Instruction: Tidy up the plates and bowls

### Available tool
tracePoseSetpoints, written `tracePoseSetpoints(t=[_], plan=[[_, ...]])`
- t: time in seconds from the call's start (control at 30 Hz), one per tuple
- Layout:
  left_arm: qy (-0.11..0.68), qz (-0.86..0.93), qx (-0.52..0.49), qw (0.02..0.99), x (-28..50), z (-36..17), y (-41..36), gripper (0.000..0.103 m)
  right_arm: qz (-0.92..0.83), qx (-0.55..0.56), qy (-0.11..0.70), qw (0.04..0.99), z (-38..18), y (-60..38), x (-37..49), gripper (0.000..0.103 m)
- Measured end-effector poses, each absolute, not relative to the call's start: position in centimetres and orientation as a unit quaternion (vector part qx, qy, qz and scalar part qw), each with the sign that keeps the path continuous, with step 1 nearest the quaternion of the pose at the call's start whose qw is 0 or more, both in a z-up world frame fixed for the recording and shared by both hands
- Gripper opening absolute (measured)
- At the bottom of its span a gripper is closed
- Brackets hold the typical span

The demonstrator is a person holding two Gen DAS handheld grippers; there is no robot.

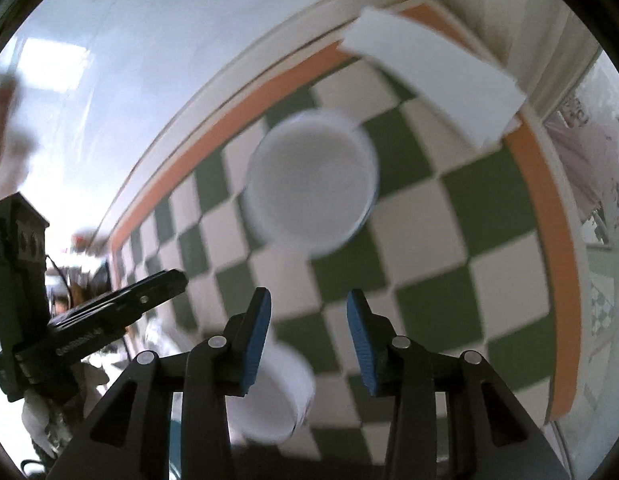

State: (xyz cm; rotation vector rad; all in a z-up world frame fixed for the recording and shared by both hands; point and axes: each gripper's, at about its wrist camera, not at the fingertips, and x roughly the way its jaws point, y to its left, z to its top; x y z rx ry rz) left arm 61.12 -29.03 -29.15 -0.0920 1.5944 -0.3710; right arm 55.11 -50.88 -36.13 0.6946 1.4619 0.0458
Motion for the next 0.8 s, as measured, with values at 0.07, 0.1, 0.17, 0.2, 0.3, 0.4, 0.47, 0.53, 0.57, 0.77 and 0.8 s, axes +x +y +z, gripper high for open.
tracePoseSetpoints(t=[0.07,0.1,0.17,0.2,0.3,0.4,0.47,0.53,0.57,0.77,0.8], plan=[[0.725,-0.164,-0.049,0.667,62.9,-30.8,-30.1,0.027,0.003,0.327,0.652,0.684,-37.7,-52.8,56.9,0.043],[0.731,-0.164,-0.051,0.660,63.6,-31.6,-30.5,0.027,-0.001,0.333,0.652,0.681,-38.3,-53.2,57.4,0.043],[0.743,-0.161,-0.048,0.647,64.7,-33.2,-31.5,0.027,-0.005,0.346,0.652,0.675,-39.3,-54.1,58.6,0.043],[0.747,-0.158,-0.043,0.644,65.1,-33.9,-31.9,0.027,-0.007,0.349,0.652,0.673,-39.8,-54.3,59.1,0.043],[0.756,-0.153,-0.034,0.636,65.8,-35.4,-32.7,0.027,-0.009,0.348,0.660,0.666,-41.0,-54.7,60.5,0.043],[0.762,-0.155,-0.031,0.628,66.1,-36.2,-33.2,0.027,-0.007,0.342,0.665,0.664,-41.7,-54.7,61.3,0.043],[0.765,-0.156,-0.029,0.624,66.3,-36.6,-33.7,0.027,-0.007,0.338,0.669,0.662,-42.0,-54.8,61.5,0.043],[0.765,-0.158,-0.018,0.624,66.2,-37.0,-34.2,0.027,-0.008,0.335,0.672,0.660,-42.3,-54.8,61.9,0.043],[0.764,-0.158,-0.013,0.625,66.3,-37.1,-34.4,0.027,-0.009,0.333,0.674,0.660,-42.4,-54.9,61.9,0.043],[0.759,-0.170,0.006,0.629,66.0,-37.6,-35.7,0.018,-0.015,0.316,0.685,0.657,-43.2,-55.0,62.3,0.032],[0.757,-0.172,0.010,0.631,65.8,-37.6,-36.0,0.016,-0.012,0.314,0.688,0.655,-43.3,-54.9,62.4,0.026]])
